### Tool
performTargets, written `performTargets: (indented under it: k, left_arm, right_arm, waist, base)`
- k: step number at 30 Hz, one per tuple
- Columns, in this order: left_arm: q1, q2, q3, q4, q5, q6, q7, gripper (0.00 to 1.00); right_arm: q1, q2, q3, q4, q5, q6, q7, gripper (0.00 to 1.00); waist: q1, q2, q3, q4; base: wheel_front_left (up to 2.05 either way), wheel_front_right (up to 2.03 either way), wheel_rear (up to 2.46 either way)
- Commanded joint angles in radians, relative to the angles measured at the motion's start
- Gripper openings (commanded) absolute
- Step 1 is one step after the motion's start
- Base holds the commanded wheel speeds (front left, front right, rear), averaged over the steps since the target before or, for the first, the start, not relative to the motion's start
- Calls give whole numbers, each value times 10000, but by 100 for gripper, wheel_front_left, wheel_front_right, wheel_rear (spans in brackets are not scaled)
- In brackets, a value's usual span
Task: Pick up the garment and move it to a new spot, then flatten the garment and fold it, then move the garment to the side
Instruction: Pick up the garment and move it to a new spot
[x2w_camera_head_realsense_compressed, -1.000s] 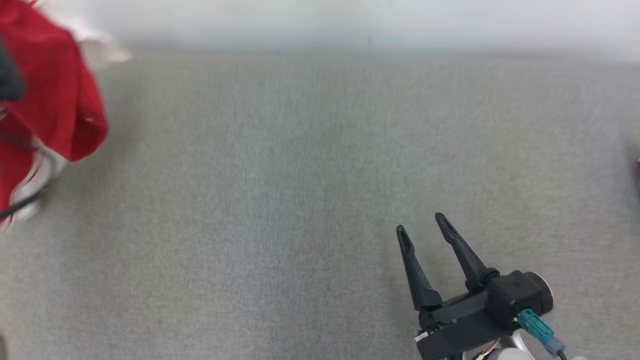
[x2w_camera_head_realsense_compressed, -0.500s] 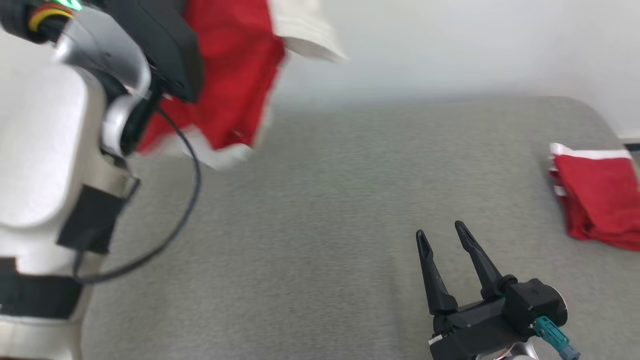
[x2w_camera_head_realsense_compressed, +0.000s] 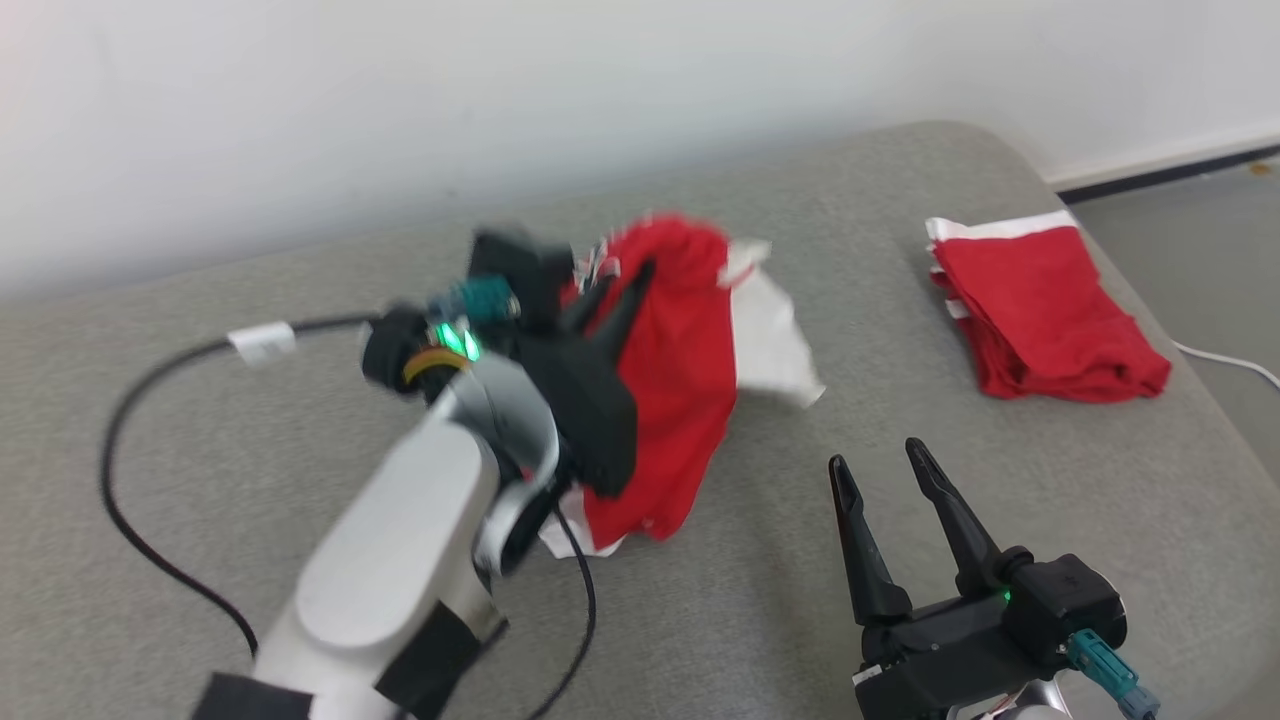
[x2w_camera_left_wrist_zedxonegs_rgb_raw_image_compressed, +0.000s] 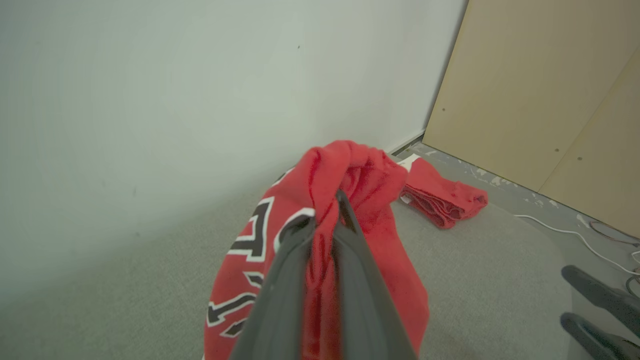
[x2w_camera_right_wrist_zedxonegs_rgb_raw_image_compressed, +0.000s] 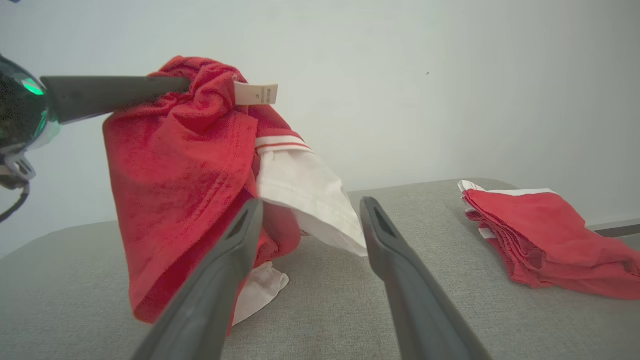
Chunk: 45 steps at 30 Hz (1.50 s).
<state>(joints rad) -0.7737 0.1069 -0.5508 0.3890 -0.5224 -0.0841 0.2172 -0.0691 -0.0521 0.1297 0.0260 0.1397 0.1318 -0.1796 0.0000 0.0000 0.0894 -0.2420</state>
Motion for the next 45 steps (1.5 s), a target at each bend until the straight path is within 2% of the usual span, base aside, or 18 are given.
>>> performTargets:
  k: [1,3,4,5,11,16,19,22,28,33,38,39,45]
  left_arm:
    - [166,0,6,133,-28,4,-134,0]
    - [416,-107,-156,825,44,99,-289,0]
    - [524,-172,-237,1182,34,123,-358,45]
    - [556,-233,-302,1417,93,160,-490,100]
    - [1095,-464,-351,2127,-543,138,-1088,100]
    - [1801,-523,-311,1562,-930,138,-1816,100]
    - [2458,-340,-201,990,-1022,239,-2259,100]
    - [3208,21,12,278,-924,577,-2787,100]
    - [4783,702,584,-1171,-622,1596,-3961,100]
    - [6080,842,1655,-2324,-622,2234,-4751,100]
    - [7226,632,2967,-3744,351,2135,-4816,100]
    - [7226,632,2967,-3744,351,2135,-4816,100]
    - [8337,77,4242,-4628,1747,1370,-4823,100]
  right_arm:
    - [-67,34,20,22,75,-25,-67,100]
    - [-115,36,54,59,107,-25,-81,100]
    - [-114,36,59,79,128,-25,-97,100]
    - [-112,38,64,93,140,-25,-116,100]
    - [139,37,-110,143,44,-25,-117,100]
    - [339,32,-273,69,-88,-25,2,100]
    - [452,34,-372,-12,-149,-25,103,100]
    - [582,33,-420,-71,-167,-25,180,100]
    - [821,33,-552,-143,-150,-25,248,100]
    - [965,33,-677,-41,-190,-25,193,100]
    - [1049,31,-1150,63,-274,-25,-96,100]
    - [1049,31,-1150,63,-274,-25,-96,100]
    - [1195,31,-1589,373,-415,-25,-350,100]
  waist:
    - [0,0,183,-325]
    - [0,0,180,-386]
    - [0,0,169,-400]
    - [0,0,164,-404]
    - [0,0,32,49]
    - [0,0,-244,681]
    - [0,0,-427,1056]
    - [0,0,-568,1359]
    - [0,0,-723,1815]
    - [0,0,-877,1979]
    - [0,0,-931,2062]
    - [0,0,-931,2062]
    - [0,0,-1014,2076]
  base:
    - [0,0,0]
    - [0,0,0]
    - [0,0,0]
    - [0,0,0]
    - [0,0,0]
    - [0,0,0]
    - [0,0,0]
    - [0,0,0]
    - [0,0,0]
    - [0,0,0]
    - [0,0,0]
    - [0,0,0]
    - [0,0,0]
